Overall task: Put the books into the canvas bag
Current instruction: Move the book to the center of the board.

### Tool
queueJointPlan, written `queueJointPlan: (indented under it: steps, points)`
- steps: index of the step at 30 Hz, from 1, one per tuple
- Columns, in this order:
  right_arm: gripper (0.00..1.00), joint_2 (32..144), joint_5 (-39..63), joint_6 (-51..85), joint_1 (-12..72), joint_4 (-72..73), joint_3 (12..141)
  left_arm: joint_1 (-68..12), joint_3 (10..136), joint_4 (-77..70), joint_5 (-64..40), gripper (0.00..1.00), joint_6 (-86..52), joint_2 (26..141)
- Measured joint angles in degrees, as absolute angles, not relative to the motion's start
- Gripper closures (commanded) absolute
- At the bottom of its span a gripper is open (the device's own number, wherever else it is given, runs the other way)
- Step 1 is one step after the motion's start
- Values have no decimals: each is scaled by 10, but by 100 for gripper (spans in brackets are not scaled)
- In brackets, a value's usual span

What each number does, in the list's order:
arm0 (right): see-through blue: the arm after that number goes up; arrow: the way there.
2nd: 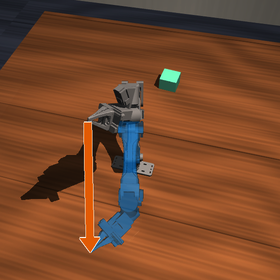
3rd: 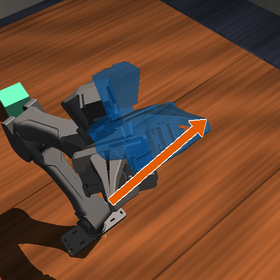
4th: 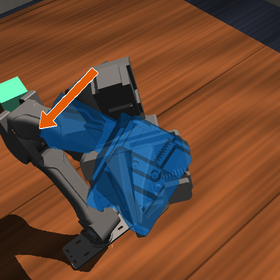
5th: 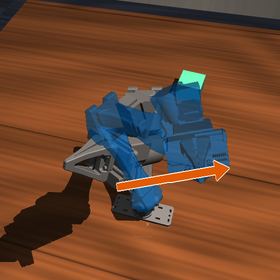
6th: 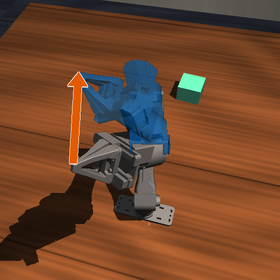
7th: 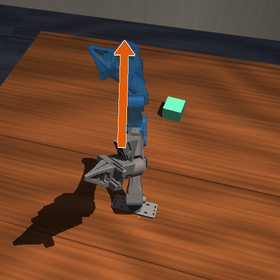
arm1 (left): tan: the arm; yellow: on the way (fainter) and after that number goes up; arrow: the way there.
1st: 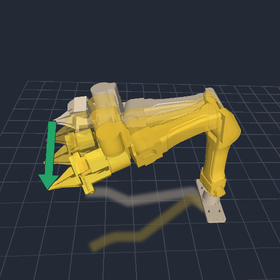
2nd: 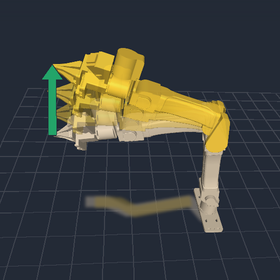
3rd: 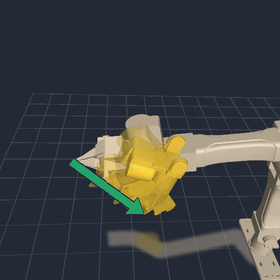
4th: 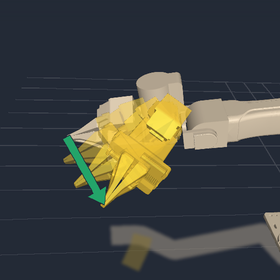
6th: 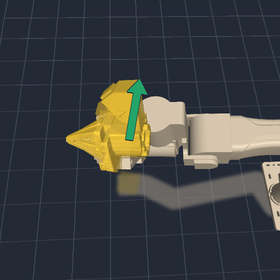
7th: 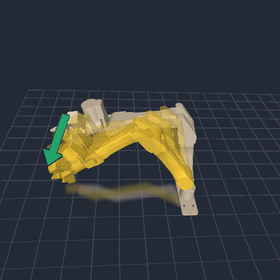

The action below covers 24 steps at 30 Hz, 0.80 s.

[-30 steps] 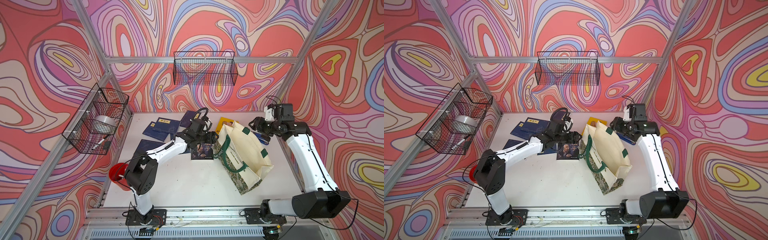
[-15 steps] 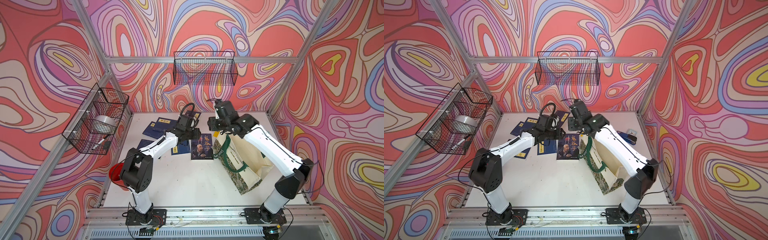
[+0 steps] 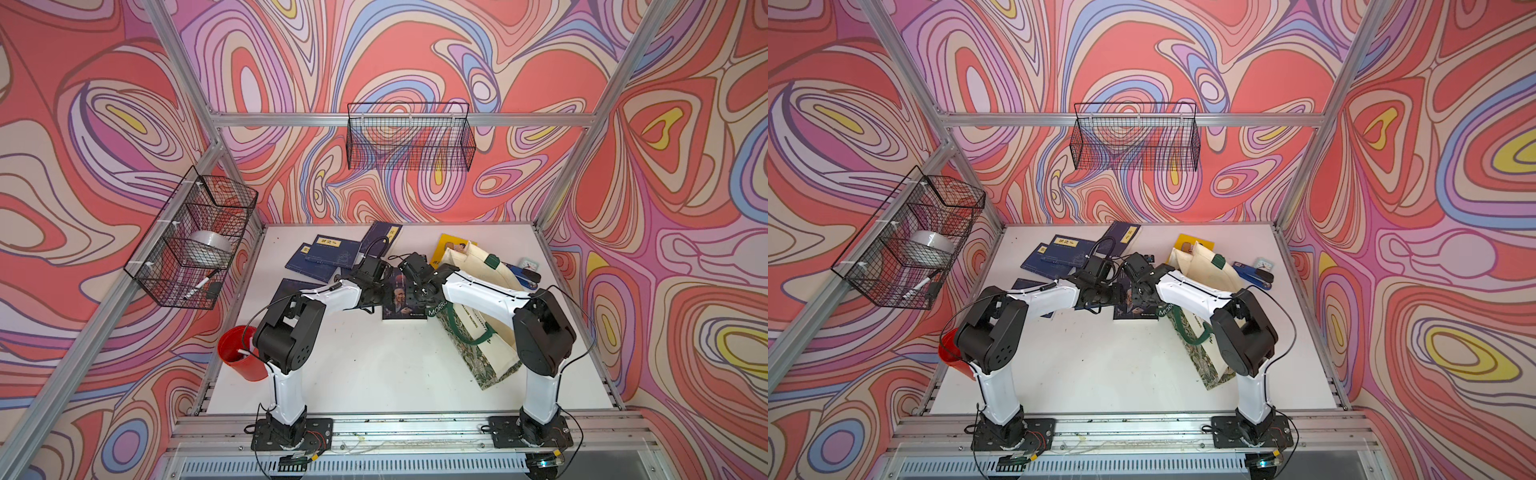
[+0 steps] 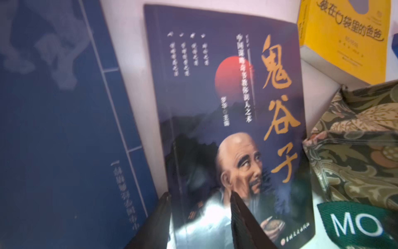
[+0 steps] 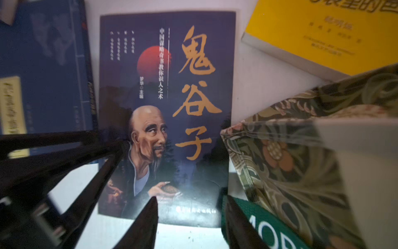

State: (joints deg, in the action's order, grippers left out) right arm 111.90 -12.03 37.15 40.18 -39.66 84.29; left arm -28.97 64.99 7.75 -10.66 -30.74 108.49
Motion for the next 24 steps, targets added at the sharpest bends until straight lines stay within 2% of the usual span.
queueJointPlan:
  steps: [11,20,24]
  points:
    - [37,1167,-90,398,379,-363,829,-272,582,35,-164,50,-372,1050]
    - [50,1166,-46,390,368,-325,813,-264,533,-21,-198,52,-411,1030]
    - [51,1157,-36,383,383,-310,797,-262,482,-27,-200,52,-426,987]
